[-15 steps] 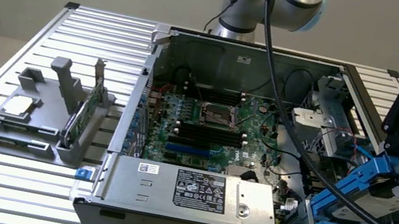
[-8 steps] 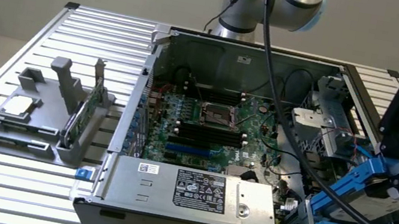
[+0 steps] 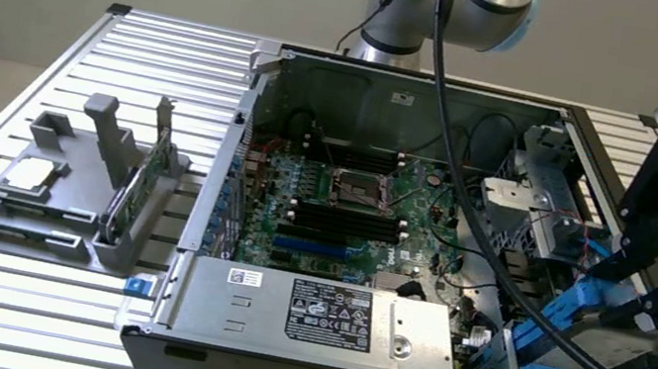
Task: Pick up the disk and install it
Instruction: 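Insert the disk into the insertion slot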
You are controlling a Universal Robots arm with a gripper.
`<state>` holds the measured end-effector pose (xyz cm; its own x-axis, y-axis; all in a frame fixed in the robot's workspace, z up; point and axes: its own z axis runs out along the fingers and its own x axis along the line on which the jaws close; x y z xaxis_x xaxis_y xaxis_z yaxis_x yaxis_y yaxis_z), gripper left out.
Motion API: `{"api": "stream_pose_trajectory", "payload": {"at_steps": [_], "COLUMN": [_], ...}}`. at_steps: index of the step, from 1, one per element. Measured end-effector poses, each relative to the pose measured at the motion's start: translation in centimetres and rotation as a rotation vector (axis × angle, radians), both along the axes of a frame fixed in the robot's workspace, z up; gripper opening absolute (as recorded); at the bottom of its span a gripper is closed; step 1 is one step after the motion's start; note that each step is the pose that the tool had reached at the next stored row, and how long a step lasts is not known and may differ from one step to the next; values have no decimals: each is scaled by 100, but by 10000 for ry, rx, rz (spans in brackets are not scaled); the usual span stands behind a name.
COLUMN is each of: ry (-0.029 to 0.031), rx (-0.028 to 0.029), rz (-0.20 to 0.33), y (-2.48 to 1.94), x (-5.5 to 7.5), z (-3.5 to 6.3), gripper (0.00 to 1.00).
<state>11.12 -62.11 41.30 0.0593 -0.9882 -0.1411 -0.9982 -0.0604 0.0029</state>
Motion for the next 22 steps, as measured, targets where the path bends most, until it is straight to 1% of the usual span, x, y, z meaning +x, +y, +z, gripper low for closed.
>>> {"api": "stream_pose_trajectory", "payload": {"at_steps": [3, 10, 11, 14, 15, 18, 19, 20, 21, 22], "ry": [4, 5, 4, 0, -4, -14, -17, -20, -24, -29], "rx": [17, 17, 18, -7, -15, -50, -63, -74, -79, -83], "rz": [31, 80, 89, 136, 149, 181, 187, 194, 201, 209], "y": [0, 2, 12, 74, 88, 109, 114, 118, 121, 124], "x": [-1, 24, 25, 26, 27, 40, 43, 48, 52, 57], "z": [-10, -26, -29, -29, -28, -29, -31, -31, -33, -34], "gripper": [38, 38, 38, 38, 38, 38, 36, 30, 30, 24]}}
